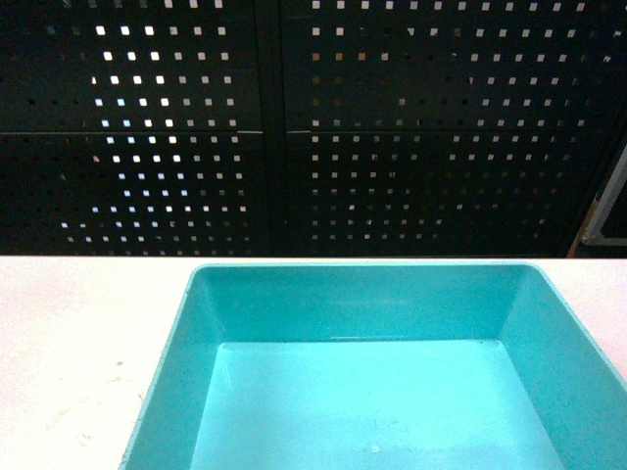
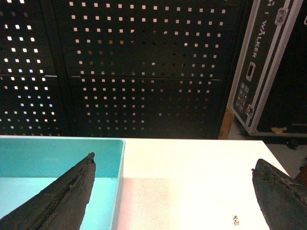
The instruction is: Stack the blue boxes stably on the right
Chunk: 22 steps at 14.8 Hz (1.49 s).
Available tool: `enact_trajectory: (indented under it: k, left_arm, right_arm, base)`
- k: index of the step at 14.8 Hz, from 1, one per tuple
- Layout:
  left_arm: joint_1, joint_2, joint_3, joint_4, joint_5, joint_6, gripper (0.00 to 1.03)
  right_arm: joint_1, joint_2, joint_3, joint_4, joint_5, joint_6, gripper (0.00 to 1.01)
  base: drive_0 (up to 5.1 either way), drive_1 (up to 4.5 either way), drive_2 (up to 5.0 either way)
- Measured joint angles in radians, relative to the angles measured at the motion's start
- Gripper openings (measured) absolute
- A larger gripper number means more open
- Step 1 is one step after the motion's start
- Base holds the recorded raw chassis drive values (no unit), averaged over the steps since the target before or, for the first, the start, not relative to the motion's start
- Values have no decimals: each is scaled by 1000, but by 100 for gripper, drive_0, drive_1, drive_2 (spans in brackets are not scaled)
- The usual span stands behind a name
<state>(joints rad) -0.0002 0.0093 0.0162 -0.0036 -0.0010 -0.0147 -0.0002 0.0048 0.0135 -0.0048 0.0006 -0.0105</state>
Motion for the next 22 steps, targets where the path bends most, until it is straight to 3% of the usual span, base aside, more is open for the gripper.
enact_trajectory:
  k: [17,18,19,21,22]
  left_arm:
    - [0,0,0,0,0,0,98]
    - [-14,1,0,-5,-19,2,98]
    - [-51,33,-1,42,-74,1,98]
    - [-47,255,0,261,-88,3,98]
    - [-43,561,55,484,-90,-6,98]
  right_arm:
    - [0,0,0,0,0,0,98]
    - [-23,7,0,17,-43,4,98]
    - [-113,59,-1,99,-132,10,98]
    - [-251,239,-1,281,-281,19,98]
    - [-280,473,5,500,-342,21,98]
  base:
    - [0,0,0]
    - [0,0,0]
    - [0,0,0]
    - [0,0,0]
    - [0,0,0]
